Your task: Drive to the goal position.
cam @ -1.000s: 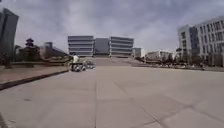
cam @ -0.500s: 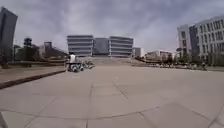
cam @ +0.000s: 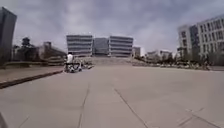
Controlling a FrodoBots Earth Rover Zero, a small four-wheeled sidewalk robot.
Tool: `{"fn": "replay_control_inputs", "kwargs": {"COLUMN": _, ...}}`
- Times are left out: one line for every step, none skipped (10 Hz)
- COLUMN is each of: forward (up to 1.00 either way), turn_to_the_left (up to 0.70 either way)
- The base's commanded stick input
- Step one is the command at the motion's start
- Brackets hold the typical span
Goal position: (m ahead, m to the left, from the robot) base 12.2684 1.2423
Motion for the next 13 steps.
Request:
{"fn": "replay_control_inputs", "kwargs": {"forward": 1.00, "turn_to_the_left": 0.00}}
{"fn": "replay_control_inputs", "kwargs": {"forward": 1.00, "turn_to_the_left": 0.00}}
{"fn": "replay_control_inputs", "kwargs": {"forward": 1.00, "turn_to_the_left": 0.00}}
{"fn": "replay_control_inputs", "kwargs": {"forward": 1.00, "turn_to_the_left": 0.00}}
{"fn": "replay_control_inputs", "kwargs": {"forward": 1.00, "turn_to_the_left": 0.00}}
{"fn": "replay_control_inputs", "kwargs": {"forward": 1.00, "turn_to_the_left": 0.00}}
{"fn": "replay_control_inputs", "kwargs": {"forward": 1.00, "turn_to_the_left": 0.00}}
{"fn": "replay_control_inputs", "kwargs": {"forward": 1.00, "turn_to_the_left": 0.00}}
{"fn": "replay_control_inputs", "kwargs": {"forward": 1.00, "turn_to_the_left": 0.00}}
{"fn": "replay_control_inputs", "kwargs": {"forward": 1.00, "turn_to_the_left": 0.00}}
{"fn": "replay_control_inputs", "kwargs": {"forward": 1.00, "turn_to_the_left": 0.00}}
{"fn": "replay_control_inputs", "kwargs": {"forward": 1.00, "turn_to_the_left": 0.00}}
{"fn": "replay_control_inputs", "kwargs": {"forward": 1.00, "turn_to_the_left": 0.00}}
